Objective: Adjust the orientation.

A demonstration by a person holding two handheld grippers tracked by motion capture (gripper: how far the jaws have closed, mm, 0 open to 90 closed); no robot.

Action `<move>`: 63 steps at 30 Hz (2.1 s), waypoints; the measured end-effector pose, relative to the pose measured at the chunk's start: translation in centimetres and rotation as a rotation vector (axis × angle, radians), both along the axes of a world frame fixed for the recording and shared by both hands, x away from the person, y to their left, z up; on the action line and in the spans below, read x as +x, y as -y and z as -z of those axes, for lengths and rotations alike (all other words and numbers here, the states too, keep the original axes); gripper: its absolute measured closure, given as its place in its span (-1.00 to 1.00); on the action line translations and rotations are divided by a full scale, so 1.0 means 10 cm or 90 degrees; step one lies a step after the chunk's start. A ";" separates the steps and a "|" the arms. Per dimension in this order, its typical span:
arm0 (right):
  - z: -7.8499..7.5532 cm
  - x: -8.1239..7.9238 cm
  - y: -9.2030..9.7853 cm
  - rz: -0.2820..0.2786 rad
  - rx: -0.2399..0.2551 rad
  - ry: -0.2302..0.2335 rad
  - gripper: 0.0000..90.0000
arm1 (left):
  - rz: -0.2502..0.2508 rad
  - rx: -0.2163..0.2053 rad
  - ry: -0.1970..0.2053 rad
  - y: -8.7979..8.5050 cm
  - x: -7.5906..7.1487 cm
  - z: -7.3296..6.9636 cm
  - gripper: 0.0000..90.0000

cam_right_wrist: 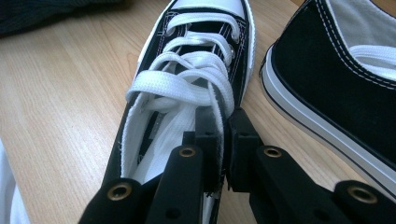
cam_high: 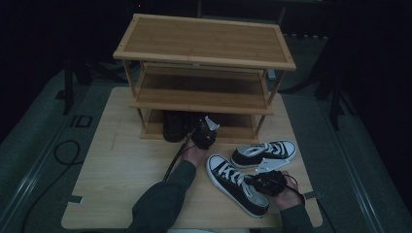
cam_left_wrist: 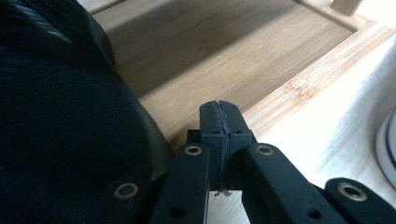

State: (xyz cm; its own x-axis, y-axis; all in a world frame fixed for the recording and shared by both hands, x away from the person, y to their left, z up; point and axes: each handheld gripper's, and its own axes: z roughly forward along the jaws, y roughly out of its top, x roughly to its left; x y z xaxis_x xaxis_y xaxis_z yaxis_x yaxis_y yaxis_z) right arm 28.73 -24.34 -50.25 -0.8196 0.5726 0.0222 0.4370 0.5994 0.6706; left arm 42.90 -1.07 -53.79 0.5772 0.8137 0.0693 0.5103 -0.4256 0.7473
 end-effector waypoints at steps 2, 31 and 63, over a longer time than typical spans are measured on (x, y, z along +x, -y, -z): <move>0.00 0.00 0.01 -0.001 -0.001 -0.001 0.89 | -0.005 0.002 0.001 0.02 0.01 0.02 1.00; -0.04 -0.05 -0.04 0.014 -0.075 0.010 0.63 | -0.075 -0.022 -0.004 0.15 0.13 0.17 0.97; 0.00 0.01 -0.17 0.054 -0.106 -0.019 0.93 | -0.070 -0.028 -0.005 0.14 0.13 0.17 0.98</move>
